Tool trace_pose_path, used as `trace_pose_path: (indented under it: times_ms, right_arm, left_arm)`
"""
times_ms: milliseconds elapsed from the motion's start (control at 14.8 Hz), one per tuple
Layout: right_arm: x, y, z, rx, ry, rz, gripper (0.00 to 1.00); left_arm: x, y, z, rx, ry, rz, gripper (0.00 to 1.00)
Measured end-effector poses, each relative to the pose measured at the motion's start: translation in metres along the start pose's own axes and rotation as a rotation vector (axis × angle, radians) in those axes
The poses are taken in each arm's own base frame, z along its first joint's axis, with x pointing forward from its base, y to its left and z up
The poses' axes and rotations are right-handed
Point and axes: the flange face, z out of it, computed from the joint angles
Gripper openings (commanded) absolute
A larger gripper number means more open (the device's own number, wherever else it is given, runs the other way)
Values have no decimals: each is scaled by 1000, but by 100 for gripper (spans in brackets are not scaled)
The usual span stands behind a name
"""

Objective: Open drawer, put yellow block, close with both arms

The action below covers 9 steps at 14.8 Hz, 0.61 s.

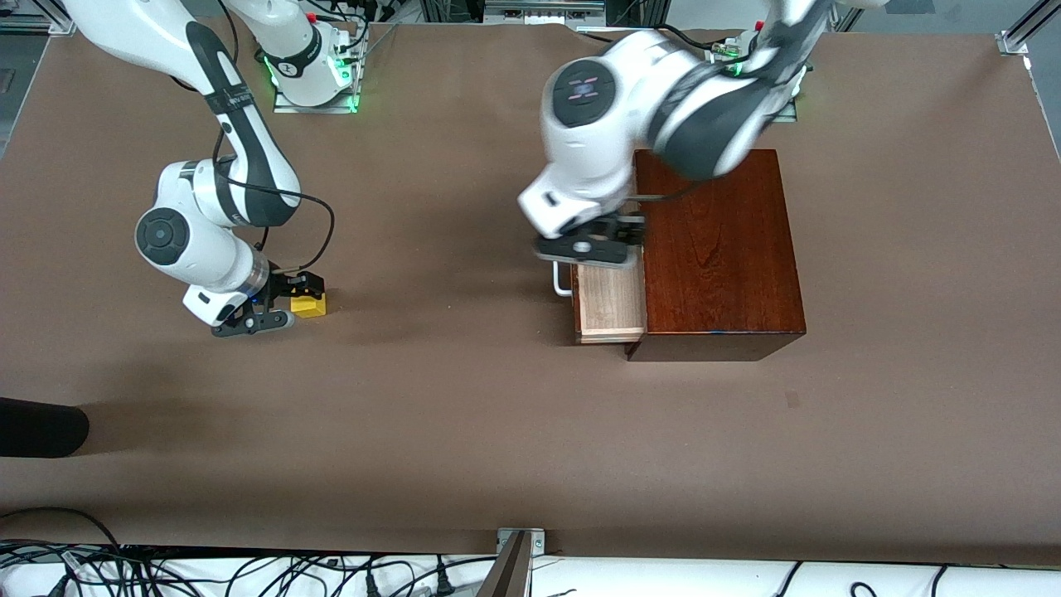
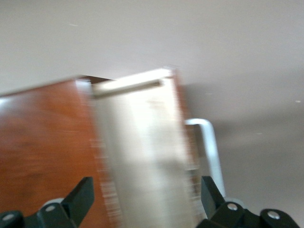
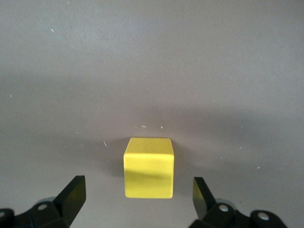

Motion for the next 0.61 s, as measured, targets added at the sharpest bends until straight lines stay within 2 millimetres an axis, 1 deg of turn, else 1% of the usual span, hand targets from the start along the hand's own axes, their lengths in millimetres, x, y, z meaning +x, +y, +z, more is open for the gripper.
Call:
trace_pose_path:
  times_ms: [136, 203, 271, 339, 407, 475, 542, 610]
  right_arm:
    - [-3, 0, 9, 0, -6, 1, 100]
    - [-3, 1, 13, -1, -7, 1, 100]
    - [-4, 1, 17, -1, -6, 2, 100]
    - [-5, 1, 21, -2, 0, 2, 100]
    - [-6, 1, 26, -4, 8, 3, 100]
    - [-8, 2, 32, -5, 15, 3, 98]
    - [-10, 2, 40, -7, 19, 4, 89]
    - [-12, 3, 47, -8, 20, 5, 76]
  left_arm:
    - [9, -74, -25, -8, -30, -41, 100]
    - [11, -108, -35, -9, -42, -46, 100]
    - [10, -135, -44, -6, -49, -41, 100]
    - [8, -154, -52, -2, -53, -32, 100]
    - [7, -171, -58, -1, -52, -20, 100]
    - [7, -187, -63, -4, -45, -9, 100]
    - [6, -206, -70, -13, -37, 3, 100]
    - [4, -228, -77, -23, -26, 9, 100]
